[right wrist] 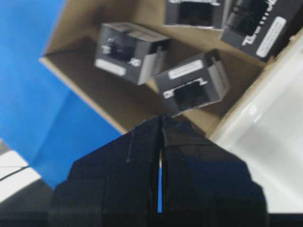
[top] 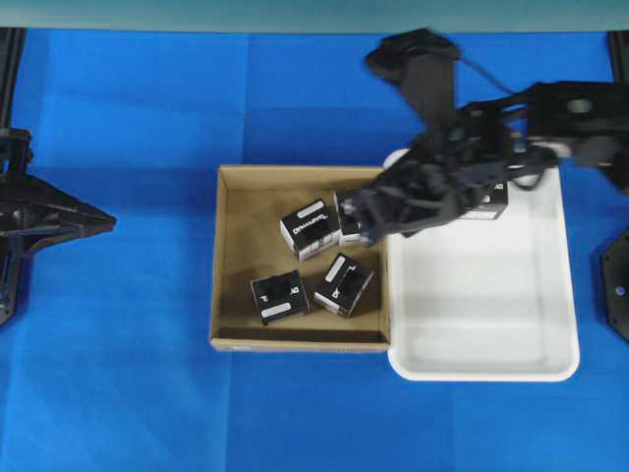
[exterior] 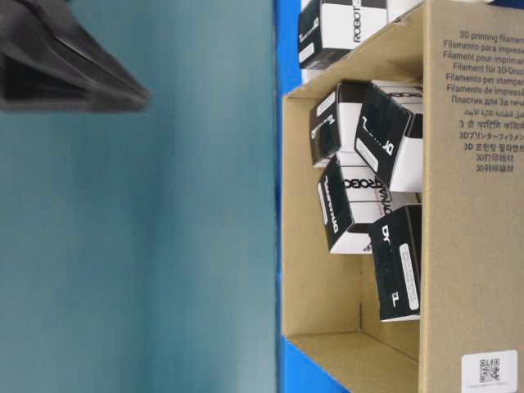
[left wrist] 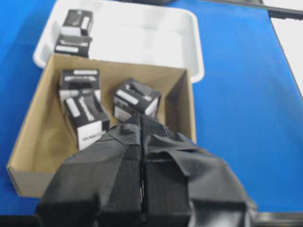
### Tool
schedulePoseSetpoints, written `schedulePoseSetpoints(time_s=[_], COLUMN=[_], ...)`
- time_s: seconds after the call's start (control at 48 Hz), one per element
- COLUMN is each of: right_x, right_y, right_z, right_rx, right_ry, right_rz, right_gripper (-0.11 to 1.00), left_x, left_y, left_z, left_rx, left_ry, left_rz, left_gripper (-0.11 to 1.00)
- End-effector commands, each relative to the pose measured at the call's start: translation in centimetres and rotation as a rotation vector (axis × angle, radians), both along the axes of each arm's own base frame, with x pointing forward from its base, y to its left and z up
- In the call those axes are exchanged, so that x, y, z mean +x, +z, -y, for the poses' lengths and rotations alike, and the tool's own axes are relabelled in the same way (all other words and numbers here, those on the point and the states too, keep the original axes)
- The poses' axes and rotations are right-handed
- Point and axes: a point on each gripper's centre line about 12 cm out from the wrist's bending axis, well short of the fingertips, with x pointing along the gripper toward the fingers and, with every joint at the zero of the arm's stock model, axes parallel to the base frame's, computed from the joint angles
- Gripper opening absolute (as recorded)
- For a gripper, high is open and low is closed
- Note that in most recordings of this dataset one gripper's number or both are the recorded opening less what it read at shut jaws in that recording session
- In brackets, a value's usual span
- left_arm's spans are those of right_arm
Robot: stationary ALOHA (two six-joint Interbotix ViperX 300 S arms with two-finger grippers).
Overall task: Pick a box that is randomly placed inside the cardboard box.
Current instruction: 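Swing the right gripper over the cardboard box toward the upper boxes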
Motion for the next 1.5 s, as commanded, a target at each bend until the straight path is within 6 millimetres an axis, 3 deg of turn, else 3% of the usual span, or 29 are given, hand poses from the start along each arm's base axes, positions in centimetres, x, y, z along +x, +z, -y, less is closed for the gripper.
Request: schedulePoseSetpoints(time_s=[0.0, 0.208, 0.437, 1.186, 1.478], right_x=[1.2, 3.7, 5.0, 5.0, 6.2], right_y=[-1.4, -3.0, -4.3, -7.8, -7.6], right_z=[0.7, 3.1, 5.6, 4.8, 4.5], right_rx=[0.008, -0.018, -0.034, -0.009, 0.002], right_ry=[-0.009, -0.040, -0.157, -0.193, -0.177], right_rz=[-0.076, -0.213, -0.264, -0.365, -0.304], right_gripper=[0.03, 0.03, 0.03, 0.05, 0.10], left_x=[0.3, 0.1, -0.2, -0.3, -0.3], left_y=[1.1, 0.9, 0.3, -0.5, -0.5], left_z=[0.3, 0.8, 0.8, 0.7, 0.9], left_rx=[0.006, 0.012, 0.016, 0.056, 0.055], left_ry=[-0.015, -0.045, -0.046, -0.049, -0.059], left_rz=[0.021, 0.005, -0.057, -0.090, -0.087], left_gripper=[-0.07, -0.07, -0.07, -0.07, -0.07])
